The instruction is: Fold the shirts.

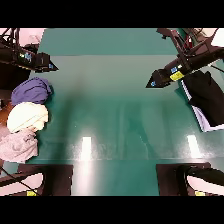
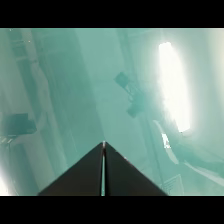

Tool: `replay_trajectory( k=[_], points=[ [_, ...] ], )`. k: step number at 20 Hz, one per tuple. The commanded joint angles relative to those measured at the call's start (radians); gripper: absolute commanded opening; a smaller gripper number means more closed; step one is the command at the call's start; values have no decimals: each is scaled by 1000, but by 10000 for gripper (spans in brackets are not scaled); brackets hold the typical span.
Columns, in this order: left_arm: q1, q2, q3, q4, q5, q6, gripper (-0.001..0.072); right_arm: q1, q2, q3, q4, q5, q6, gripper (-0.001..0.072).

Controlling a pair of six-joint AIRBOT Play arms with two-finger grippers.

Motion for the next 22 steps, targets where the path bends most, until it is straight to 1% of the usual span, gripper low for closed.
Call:
replay_trajectory(
  k=[1,13,16,17,18,19,20,22],
  points=[
    [0,0,0,0,0,0,26,5,0,1,1,-26,-1,18],
    [0,0,0,0,3,0,26,5,0,1,1,-28,0,18],
    [0,0,0,10,79,4,26,5,0,1,0,-29,0,18],
    [0,-1,0,48,95,4,28,5,0,1,0,-29,0,18],
    [0,-1,0,112,97,3,176,5,0,1,0,-28,0,18],
    [0,-1,-1,201,101,3,494,5,0,1,0,-28,-1,18],
    [1,-1,-13,301,122,-9,597,5,0,1,0,-29,-1,18],
    [4,-1,-68,505,159,-65,599,6,0,1,1,-28,0,18]
  ],
)
